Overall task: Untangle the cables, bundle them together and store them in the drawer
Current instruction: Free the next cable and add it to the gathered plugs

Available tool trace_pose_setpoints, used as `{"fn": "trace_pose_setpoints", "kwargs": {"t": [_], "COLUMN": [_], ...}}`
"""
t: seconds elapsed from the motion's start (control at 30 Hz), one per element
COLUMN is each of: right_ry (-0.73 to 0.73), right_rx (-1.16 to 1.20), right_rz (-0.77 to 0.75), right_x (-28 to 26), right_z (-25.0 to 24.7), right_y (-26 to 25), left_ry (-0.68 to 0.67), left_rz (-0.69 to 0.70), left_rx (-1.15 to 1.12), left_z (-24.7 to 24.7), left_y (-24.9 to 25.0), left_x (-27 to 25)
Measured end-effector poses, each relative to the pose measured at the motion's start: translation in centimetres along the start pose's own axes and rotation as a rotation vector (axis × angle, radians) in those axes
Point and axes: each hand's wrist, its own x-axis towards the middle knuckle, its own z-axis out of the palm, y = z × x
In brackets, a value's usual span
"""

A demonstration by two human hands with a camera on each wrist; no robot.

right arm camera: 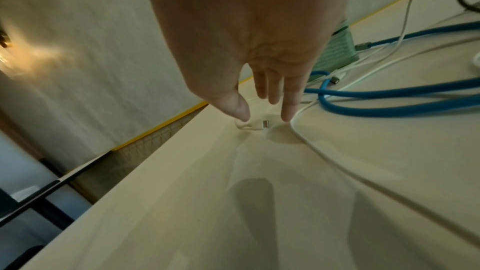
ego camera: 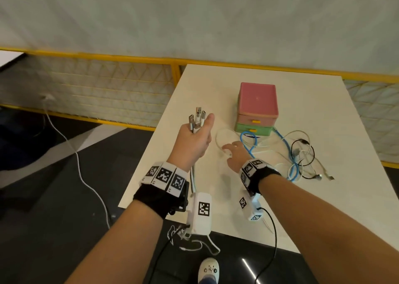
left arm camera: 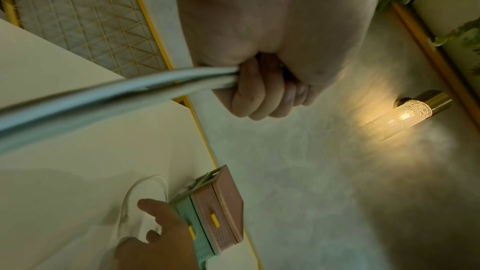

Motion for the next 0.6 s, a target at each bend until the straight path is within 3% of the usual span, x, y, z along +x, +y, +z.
{"fn": "trace_pose_setpoints", "kwargs": {"t": [0.13, 0.4, 0.5, 0.57, 0.6], "right_ry": [-0.048, 0.107, 0.107, 0.197, 0.311], "right_rx": [-0.165, -0.258, -0.29, -0.225, -0.206], "right_rz": [-0.008, -0.044, -0.118, -0.194, -0.259], "right_x": [1.9, 1.3, 0.1, -1.4, -2.3], "right_z": [1.2, 2.7, 2.7, 1.6, 0.8], "right_y": [-0.5, -0.4, -0.3, -0.6, -0.8], "left_ry": [-0.017, -0.025, -0.001, -0.005, -0.007], "left_rz": [0.031, 0.056, 0.132, 0.181, 0.195], "left_rx": [0.015, -0.005, 0.03, 0.054, 0.068], "left_z": [-0.8, -1.6, -2.0, -2.1, -2.0], "left_y": [-0.1, -0.6, -0.8, -0.8, -0.7], "left_x": [1.4, 2.9, 2.9, 2.6, 2.5]}}
